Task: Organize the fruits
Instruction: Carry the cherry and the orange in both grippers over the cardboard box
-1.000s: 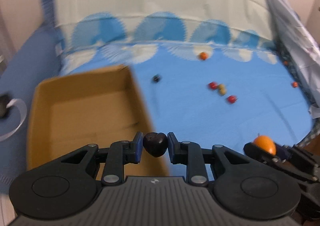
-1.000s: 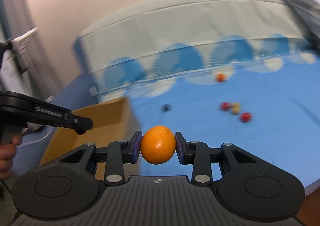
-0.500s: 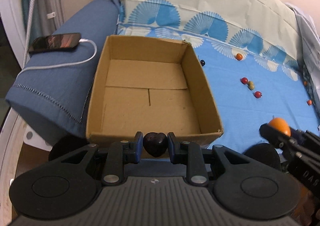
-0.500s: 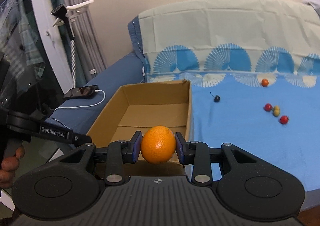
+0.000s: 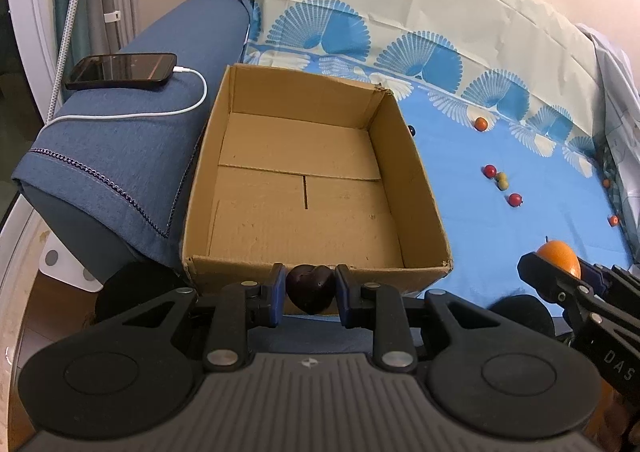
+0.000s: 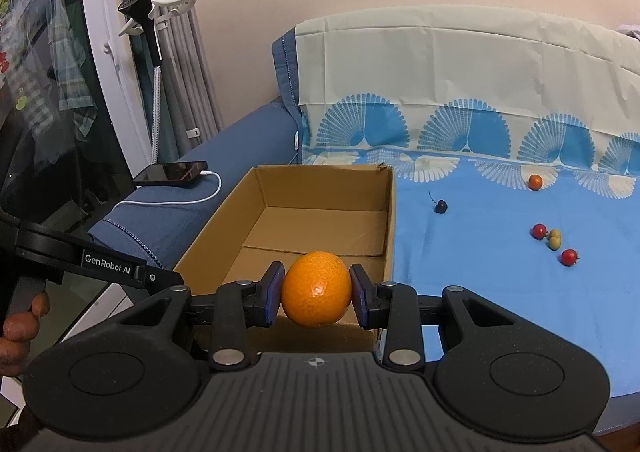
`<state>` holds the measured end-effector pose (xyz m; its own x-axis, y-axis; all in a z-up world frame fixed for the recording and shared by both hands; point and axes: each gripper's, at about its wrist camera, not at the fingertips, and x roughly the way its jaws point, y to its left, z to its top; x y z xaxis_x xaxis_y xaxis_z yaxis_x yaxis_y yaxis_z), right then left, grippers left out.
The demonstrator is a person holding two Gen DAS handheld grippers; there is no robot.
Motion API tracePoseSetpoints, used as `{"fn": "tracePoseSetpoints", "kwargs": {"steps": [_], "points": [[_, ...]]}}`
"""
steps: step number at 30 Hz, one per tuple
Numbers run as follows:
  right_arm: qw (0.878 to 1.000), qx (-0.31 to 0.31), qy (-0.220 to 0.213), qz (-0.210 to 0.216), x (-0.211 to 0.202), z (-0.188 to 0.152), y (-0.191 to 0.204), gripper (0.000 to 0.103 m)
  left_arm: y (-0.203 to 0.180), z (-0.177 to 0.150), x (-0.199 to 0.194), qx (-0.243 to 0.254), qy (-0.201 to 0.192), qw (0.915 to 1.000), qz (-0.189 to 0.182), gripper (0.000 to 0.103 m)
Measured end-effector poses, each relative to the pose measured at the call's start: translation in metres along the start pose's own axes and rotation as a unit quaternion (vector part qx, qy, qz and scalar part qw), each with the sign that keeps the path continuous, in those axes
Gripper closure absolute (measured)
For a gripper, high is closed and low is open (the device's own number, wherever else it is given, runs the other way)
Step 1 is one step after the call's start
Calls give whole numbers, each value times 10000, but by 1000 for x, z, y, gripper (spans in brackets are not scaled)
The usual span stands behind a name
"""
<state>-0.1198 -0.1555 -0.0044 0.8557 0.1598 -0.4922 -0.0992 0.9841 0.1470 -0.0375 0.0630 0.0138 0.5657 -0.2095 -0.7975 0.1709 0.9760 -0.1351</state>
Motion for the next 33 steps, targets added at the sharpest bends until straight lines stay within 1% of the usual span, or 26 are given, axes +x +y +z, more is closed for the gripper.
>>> {"fn": "tracePoseSetpoints", "kwargs": {"steps": [6,15,24,33], "points": [[9999,-39,124,-25,11,1,0,66,4,5,8,-67,73,9999,14,74],[9996,-217,169,-56,24,6,5,66,9,16,17,-141,78,9998,68,74],[9995,-66,316,-18,46,16,2,66,15,29,28,-200,107,9997,113,74],[9990,-73,427,65,76,22,3,66,17,46,44,-159,121,9997,159,74]]}}
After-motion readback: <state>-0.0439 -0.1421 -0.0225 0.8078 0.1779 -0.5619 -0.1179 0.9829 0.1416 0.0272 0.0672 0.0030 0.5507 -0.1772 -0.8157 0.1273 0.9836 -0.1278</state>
